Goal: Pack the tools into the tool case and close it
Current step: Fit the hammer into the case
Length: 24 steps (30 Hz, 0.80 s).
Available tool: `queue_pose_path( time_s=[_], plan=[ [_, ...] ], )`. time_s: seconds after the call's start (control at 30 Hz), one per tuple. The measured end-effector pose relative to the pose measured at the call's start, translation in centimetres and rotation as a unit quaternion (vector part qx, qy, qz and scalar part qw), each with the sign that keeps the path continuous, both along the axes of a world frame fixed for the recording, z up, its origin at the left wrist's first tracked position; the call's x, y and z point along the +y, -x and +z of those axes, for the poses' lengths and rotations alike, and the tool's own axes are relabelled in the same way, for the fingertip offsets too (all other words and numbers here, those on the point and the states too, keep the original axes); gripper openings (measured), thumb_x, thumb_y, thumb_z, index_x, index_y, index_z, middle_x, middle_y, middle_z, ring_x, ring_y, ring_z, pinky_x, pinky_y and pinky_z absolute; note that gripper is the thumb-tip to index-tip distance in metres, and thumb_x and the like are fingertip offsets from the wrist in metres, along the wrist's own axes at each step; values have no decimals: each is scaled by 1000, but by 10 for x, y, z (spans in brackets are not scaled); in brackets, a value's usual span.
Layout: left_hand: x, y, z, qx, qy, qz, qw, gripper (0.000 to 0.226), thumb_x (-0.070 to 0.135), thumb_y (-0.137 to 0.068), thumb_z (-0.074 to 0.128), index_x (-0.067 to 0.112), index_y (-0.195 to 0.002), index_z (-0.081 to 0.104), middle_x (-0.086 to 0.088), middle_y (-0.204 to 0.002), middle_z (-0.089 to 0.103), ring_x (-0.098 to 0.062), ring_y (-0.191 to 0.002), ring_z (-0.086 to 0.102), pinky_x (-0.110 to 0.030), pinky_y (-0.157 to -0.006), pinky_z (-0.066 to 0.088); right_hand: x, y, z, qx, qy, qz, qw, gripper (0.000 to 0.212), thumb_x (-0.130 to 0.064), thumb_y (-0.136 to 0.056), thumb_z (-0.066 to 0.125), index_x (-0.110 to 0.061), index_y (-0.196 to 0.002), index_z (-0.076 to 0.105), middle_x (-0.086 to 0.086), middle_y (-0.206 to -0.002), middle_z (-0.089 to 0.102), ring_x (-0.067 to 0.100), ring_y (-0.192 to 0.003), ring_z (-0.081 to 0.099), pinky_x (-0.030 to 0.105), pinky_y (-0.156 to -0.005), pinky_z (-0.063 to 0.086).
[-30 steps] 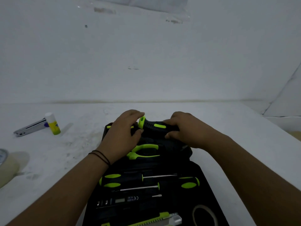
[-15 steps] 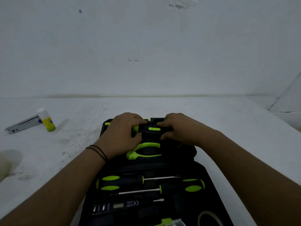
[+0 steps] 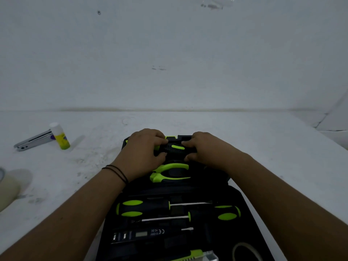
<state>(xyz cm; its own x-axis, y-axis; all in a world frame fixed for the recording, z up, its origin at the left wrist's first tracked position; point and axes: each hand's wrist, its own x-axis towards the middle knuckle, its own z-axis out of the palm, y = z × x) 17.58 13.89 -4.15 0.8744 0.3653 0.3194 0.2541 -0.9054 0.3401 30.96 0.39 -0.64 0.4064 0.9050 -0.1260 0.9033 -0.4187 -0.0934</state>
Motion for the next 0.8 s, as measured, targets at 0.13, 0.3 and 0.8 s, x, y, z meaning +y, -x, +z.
queue_pose_path(
  time_s=[0.13, 0.3, 0.8],
  plan=[
    [3, 0, -3, 8, 12, -10, 1000, 36, 30, -81, 67, 20, -115, 66, 6, -120, 61, -17, -112, 52, -26, -93, 39, -1, -1, 0, 6, -9, 0, 1000, 49, -33, -83, 64, -20, -130, 53, 12, -115, 51, 27, -110, 50, 41, -92, 44],
    [5, -2, -8, 3, -5, -15, 1000, 34, 29, -84, 65, 22, -117, 65, 4, -124, 59, -16, -114, 53, -17, -84, 31, 2, -1, 3, -8, -8, 2, 1000, 44, -30, -83, 65, -19, -125, 57, 11, -112, 53, 25, -106, 51, 38, -89, 46],
    [1, 0, -8, -28, -26, -7, 999, 26, 24, -84, 65, 18, -109, 70, -2, -119, 65, -21, -107, 61, -17, -82, 33, -24, -10, 0, -16, -38, -57, 998, 59, -44, -79, 65, -25, -131, 48, 4, -124, 48, 24, -119, 43, 36, -97, 36]
  ],
)
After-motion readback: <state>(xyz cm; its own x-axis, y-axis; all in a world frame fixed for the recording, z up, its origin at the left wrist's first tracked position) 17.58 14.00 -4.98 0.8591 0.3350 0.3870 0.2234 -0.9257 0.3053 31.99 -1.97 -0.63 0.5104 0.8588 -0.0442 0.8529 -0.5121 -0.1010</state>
